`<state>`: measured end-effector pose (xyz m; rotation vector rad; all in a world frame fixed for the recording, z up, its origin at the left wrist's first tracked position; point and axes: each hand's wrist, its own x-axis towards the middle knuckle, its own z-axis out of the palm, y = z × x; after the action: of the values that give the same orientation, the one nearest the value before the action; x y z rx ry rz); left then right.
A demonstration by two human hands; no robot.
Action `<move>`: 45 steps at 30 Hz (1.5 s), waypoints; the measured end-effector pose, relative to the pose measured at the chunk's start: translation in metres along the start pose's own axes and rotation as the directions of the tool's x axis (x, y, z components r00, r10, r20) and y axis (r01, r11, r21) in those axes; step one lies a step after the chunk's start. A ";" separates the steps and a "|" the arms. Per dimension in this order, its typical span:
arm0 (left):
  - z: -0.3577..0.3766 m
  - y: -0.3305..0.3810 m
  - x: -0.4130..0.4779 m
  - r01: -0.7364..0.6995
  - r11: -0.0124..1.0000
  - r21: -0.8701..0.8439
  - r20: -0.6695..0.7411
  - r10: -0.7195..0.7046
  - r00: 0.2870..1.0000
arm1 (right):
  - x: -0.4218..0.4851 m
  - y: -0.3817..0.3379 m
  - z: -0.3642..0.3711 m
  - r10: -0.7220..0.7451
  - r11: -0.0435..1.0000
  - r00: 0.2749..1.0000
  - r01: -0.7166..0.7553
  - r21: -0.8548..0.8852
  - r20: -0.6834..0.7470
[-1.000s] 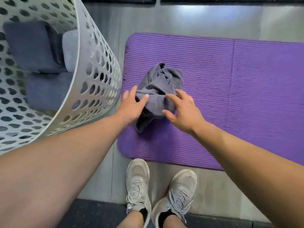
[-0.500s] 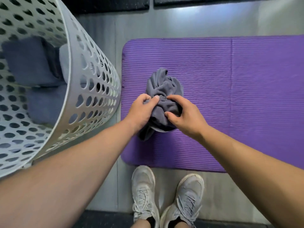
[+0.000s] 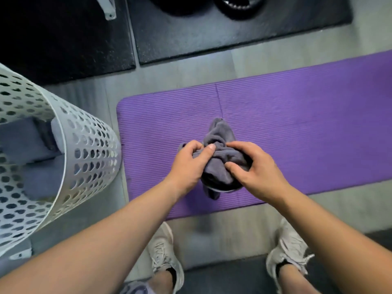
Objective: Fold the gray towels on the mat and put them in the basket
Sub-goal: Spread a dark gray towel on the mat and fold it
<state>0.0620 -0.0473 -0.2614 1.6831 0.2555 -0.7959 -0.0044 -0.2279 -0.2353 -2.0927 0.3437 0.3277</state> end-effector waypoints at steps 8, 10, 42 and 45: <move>0.171 0.029 0.030 0.032 0.996 -0.085 -0.043 -0.035 0.998 | 0.014 0.097 -0.142 -0.009 0.999 1.000 0.010 -0.032 0.026; 0.220 0.030 0.045 0.042 0.992 -0.119 -0.072 -0.050 0.996 | 0.024 0.132 -0.177 -0.033 0.998 0.999 0.035 -0.047 0.033; 0.399 -0.083 0.180 -0.151 0.556 0.818 0.205 -0.036 0.978 | 0.080 0.460 -0.276 0.260 0.827 0.941 -0.100 -0.553 0.218; 0.421 -0.083 0.192 -0.277 0.487 0.828 0.312 0.010 0.950 | 0.089 0.475 -0.285 0.255 0.880 0.950 -0.151 -0.450 0.179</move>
<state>0.0040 -0.4622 -0.4757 2.4633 -0.6113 -1.1077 -0.0702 -0.7215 -0.4942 -2.4214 0.3771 0.8378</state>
